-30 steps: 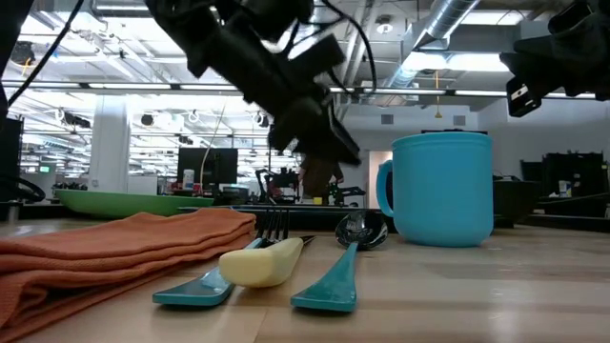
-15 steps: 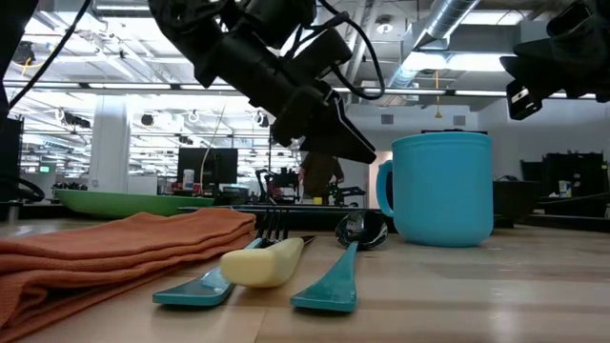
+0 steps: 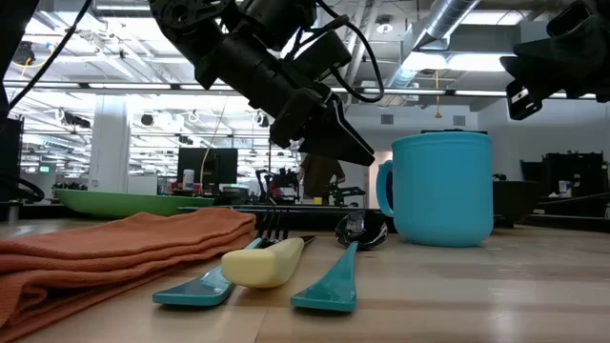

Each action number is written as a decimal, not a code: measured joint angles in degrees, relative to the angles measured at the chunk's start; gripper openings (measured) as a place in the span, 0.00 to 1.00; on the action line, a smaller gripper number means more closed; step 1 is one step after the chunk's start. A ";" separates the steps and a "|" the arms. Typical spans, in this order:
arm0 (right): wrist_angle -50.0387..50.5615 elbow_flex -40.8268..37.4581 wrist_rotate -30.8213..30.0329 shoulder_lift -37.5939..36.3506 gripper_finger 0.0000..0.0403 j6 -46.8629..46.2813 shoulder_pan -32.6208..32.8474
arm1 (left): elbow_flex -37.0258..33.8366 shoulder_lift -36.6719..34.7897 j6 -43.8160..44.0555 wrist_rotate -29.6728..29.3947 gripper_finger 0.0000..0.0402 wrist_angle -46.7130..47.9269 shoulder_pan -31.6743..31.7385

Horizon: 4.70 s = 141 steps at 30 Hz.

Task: Set up tray
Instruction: Put the blue mug on the black serving tray

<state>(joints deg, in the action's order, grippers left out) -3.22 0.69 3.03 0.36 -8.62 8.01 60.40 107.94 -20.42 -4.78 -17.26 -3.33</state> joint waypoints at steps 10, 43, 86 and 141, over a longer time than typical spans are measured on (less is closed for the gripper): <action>0.00 0.00 0.00 0.00 0.20 0.00 0.00 | -0.02 0.00 0.48 -0.46 0.57 -0.06 -0.50; 0.00 -0.02 -0.01 0.00 0.20 -0.01 0.00 | 1.20 0.08 0.07 -0.58 0.57 -0.08 -0.47; 1.18 -0.02 -0.02 0.44 0.20 -0.02 0.02 | 3.56 6.84 2.16 4.54 0.57 -3.51 1.73; 1.09 -0.02 -0.02 0.44 0.20 -0.46 0.02 | 3.59 6.84 3.57 5.98 0.12 -8.42 1.73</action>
<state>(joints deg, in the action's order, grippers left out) -2.13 0.67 3.01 0.80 -9.08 8.03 63.99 114.78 -16.85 1.19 -25.68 -1.61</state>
